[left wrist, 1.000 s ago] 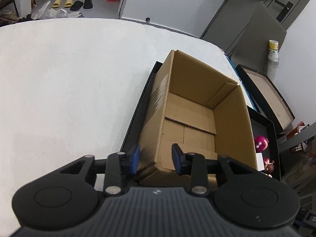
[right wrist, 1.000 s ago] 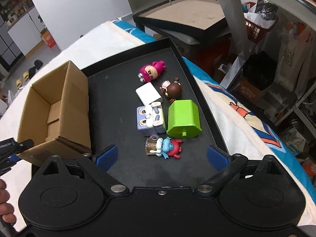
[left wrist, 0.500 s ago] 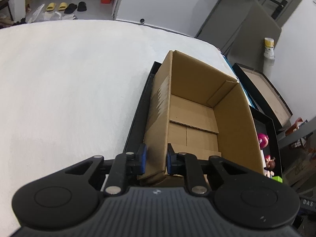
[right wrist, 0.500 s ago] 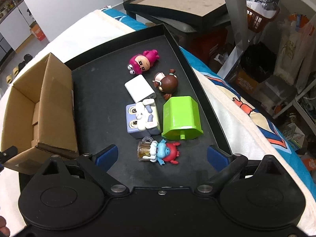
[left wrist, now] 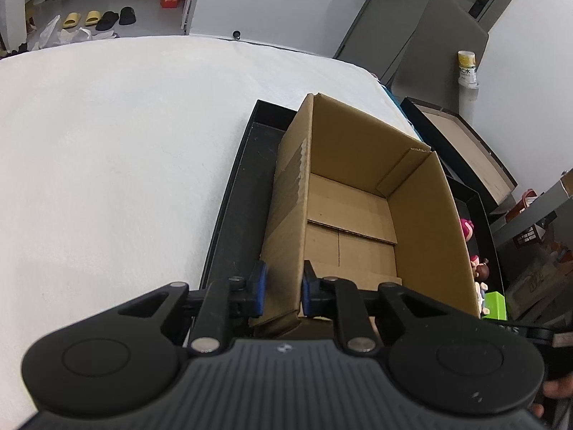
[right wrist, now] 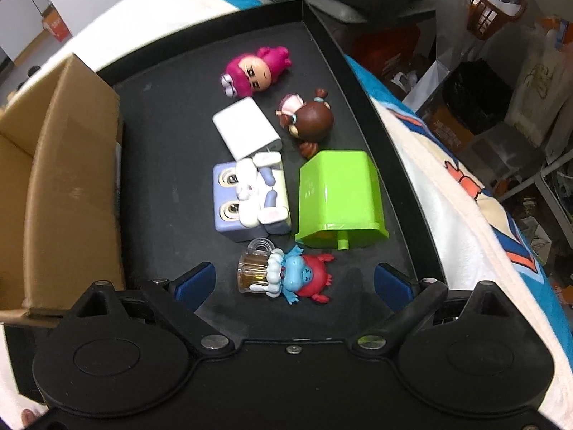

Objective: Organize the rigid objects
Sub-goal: 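Grasp the blue-and-red figure with glass mug using the right gripper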

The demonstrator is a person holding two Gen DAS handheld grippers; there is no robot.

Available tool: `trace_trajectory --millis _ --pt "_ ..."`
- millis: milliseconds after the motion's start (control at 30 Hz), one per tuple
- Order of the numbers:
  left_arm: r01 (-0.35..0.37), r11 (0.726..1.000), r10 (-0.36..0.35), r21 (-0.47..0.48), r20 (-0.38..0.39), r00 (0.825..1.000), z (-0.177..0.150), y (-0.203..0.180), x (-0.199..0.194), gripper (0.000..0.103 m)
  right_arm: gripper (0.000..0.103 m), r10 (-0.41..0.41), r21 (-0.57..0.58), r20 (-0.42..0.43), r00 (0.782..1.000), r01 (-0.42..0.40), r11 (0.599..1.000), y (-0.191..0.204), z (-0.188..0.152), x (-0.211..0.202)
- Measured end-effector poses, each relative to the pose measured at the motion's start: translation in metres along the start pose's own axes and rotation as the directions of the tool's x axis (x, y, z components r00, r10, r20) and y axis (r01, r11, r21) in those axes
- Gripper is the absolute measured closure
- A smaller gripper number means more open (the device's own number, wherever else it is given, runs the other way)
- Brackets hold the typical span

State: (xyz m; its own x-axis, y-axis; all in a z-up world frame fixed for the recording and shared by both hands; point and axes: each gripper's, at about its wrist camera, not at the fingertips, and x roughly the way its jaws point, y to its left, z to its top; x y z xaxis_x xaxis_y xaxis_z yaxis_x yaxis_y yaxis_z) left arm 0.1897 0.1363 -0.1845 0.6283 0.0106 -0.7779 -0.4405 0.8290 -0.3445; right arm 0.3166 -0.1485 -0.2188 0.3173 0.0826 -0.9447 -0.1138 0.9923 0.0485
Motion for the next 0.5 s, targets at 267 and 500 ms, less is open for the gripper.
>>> trace_trajectory --millis 267,500 --pt "0.01 1.0 -0.01 -0.002 -0.002 1.0 -0.004 0.003 -0.004 0.085 0.045 0.045 0.039 -0.065 0.997 -0.043 0.998 -0.007 0.004 0.008" --pt "0.01 1.0 -0.01 0.011 -0.008 1.0 -0.002 0.003 -0.006 0.085 0.045 0.033 -0.016 -0.037 0.999 -0.033 0.999 -0.003 -0.001 -0.019"
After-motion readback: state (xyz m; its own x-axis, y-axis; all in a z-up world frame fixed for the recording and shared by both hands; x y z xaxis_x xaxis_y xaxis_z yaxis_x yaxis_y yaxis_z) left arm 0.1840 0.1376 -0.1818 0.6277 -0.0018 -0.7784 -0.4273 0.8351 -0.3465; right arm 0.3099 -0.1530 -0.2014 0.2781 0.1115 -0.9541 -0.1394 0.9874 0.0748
